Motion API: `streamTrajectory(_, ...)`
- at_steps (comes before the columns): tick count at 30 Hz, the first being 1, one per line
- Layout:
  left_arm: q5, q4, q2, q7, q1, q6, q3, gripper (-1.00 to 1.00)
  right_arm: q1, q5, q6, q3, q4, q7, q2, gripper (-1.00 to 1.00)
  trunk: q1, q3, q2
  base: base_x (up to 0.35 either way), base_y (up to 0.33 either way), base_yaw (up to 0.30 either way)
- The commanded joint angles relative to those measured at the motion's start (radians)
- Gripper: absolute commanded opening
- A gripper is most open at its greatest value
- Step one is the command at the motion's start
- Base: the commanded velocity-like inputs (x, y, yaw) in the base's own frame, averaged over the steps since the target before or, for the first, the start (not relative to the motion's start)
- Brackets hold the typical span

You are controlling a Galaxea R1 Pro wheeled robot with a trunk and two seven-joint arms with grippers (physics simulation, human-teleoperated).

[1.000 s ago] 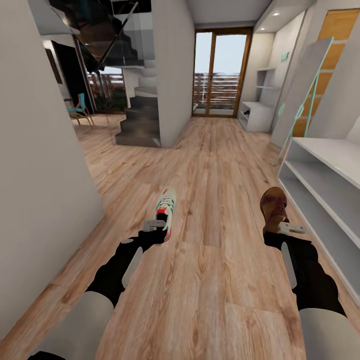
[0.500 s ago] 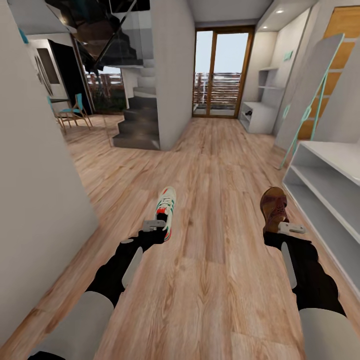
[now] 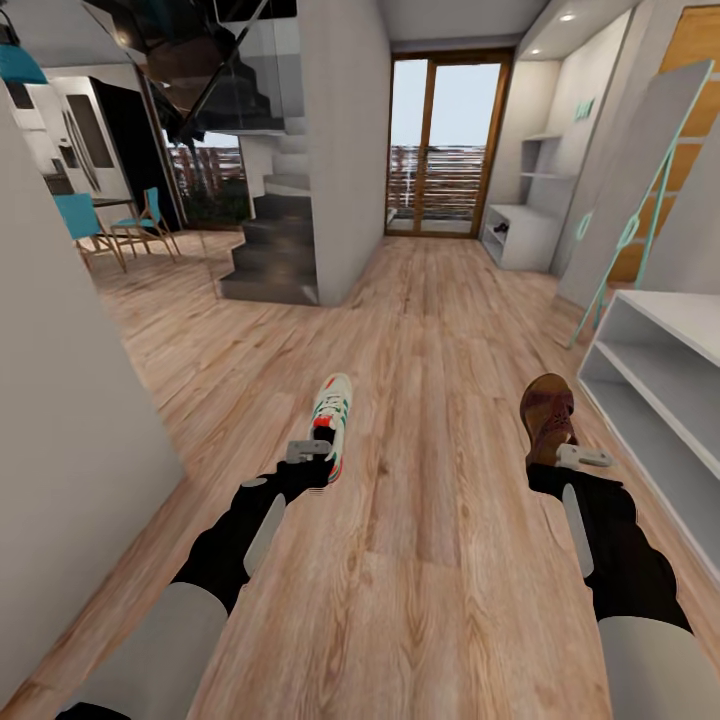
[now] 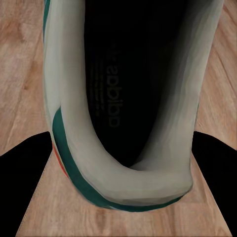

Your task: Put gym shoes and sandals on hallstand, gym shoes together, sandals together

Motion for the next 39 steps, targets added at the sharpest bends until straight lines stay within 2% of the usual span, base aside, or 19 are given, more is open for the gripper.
streamTrajectory(1, 0.008, -0.001, 0.000, 0.000, 0.000, 0.006, 0.000, -1.00, -0.001, 0.004, 0.005, 0.000, -0.001, 0.000, 0.000, -1.00, 0.000, -0.001, 0.000, 0.346, 0.000, 0.000)
streamTrajectory(13, 0.008, -0.001, 0.000, 0.000, 0.000, 0.006, 0.000, -1.00, 0.000, 0.004, 0.005, 0.000, -0.001, 0.000, 0.000, -1.00, 0.000, -0.001, 0.000, 0.346, -0.021, 0.000)
streamTrajectory(30, 0.008, -0.001, 0.001, 0.000, 0.000, 0.006, 0.001, -1.00, -0.001, 0.004, 0.005, 0.008, -0.001, 0.000, 0.000, -1.00, 0.000, -0.001, 0.000, 0.307, -0.213, 0.000)
streamTrajectory(39, 0.008, -0.001, 0.000, 0.000, 0.000, 0.006, 0.000, -1.00, -0.001, 0.004, 0.005, 0.008, -0.001, 0.000, 0.001, -1.00, 0.000, -0.001, 0.000, 0.335, -0.124, -0.001)
